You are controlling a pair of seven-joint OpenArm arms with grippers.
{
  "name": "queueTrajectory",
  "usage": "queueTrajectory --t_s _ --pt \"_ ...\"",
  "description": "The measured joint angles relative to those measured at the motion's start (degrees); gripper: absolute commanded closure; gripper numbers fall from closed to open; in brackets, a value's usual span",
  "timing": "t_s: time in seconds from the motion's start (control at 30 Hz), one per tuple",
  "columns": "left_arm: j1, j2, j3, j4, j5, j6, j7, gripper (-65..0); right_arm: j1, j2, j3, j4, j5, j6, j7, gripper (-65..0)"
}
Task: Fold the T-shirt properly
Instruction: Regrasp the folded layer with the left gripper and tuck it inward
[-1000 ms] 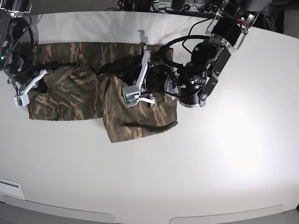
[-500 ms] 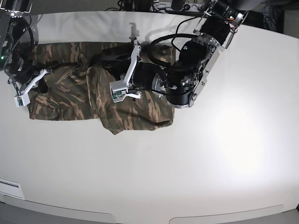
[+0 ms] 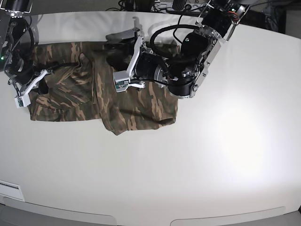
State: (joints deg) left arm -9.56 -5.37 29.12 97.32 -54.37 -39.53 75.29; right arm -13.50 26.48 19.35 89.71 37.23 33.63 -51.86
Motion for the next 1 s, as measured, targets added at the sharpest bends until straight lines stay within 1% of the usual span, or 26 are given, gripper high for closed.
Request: queueTrajectory --t_s 0.1,0.13,0.17,0.2,0.23,0.27,0.37,0.47,0.5,0.57,0.6,0.63,0.67,0.7,0.83,0.97,1.0 --pt "-0.8 0.0 0.0 0.0 0.3 0.0 -0.3 -38.5 0.0 0.0 0.0 0.0 0.2 0.0 0.0 0.0" --pt "-1.3 0.0 0.0 0.0 0.1 0.0 -0.3 -37.0 0.0 0.0 0.0 0.0 0.2 0.0 0.0 0.0" --pt "-1.8 0.0 0.0 0.0 -0.4 0.0 -0.3 -32.2 0.0 0.0 0.0 0.0 0.2 0.0 0.0 0.0" --pt "-2.2 0.0 0.0 0.0 -0.9 0.0 -0.3 -23.4 0.0 0.0 0.0 0.0 0.2 0.0 0.0 0.0" --pt "-2.8 0.0 0.0 0.1 -0.9 0.0 -0.3 -10.5 0.0 0.0 0.0 0.0 0.2 0.0 0.0 0.0" --pt "-3.2 0.0 0.0 0.3 -0.7 0.0 -0.3 0.0 0.0 0.0 0.0 0.0 0.2 0.0 0.0 0.0" --pt "-4.1 0.0 -0.2 1.7 3.2 0.0 -1.3 0.0 0.0 0.0 0.0 0.0 0.3 0.0 0.0 0.0" --pt "-4.1 0.0 -0.2 1.9 9.5 0.0 -3.5 0.0 0.0 0.0 0.0 0.0 0.3 0.0 0.0 0.0" --pt "-4.0 0.1 -0.2 1.9 12.3 0.0 -3.7 0.0 0.0 0.0 0.0 0.0 0.3 0.0 0.0 0.0" --pt "-4.0 0.2 -0.2 1.9 20.9 0.0 -6.2 0.0 0.0 0.0 0.0 0.0 0.3 0.0 0.0 0.0" --pt "-4.0 0.2 -0.2 1.9 25.9 1.2 -8.0 0.0 0.0 0.0 0.0 0.0 0.3 0.0 0.0 0.0" --pt "-3.9 0.1 -0.2 1.9 30.5 3.1 -9.4 0.0 0.0 0.0 0.0 0.0 0.3 0.0 0.0 0.0" --pt "-3.9 0.1 -0.2 1.9 33.8 5.6 -10.2 0.0 0.0 0.0 0.0 0.0 0.3 0.0 0.0 0.0" --pt "-4.0 0.1 -0.2 1.9 35.6 7.3 -11.0 0.0 0.0 0.0 0.0 0.0 0.3 0.0 0.0 0.0" --pt "-3.2 -0.5 -0.3 1.9 39.2 8.7 -12.4 0.0 -0.1 0.0 0.0 0.0 0.3 0.1 0.0 0.0" --pt "0.9 -3.2 -0.2 1.6 42.6 8.7 -17.5 0.0 -0.1 0.0 0.0 0.0 0.3 0.1 0.0 0.0" --pt "1.9 -4.1 -0.3 1.4 42.7 8.9 -20.1 0.0 0.0 0.0 0.0 0.0 0.3 0.1 0.0 0.0"
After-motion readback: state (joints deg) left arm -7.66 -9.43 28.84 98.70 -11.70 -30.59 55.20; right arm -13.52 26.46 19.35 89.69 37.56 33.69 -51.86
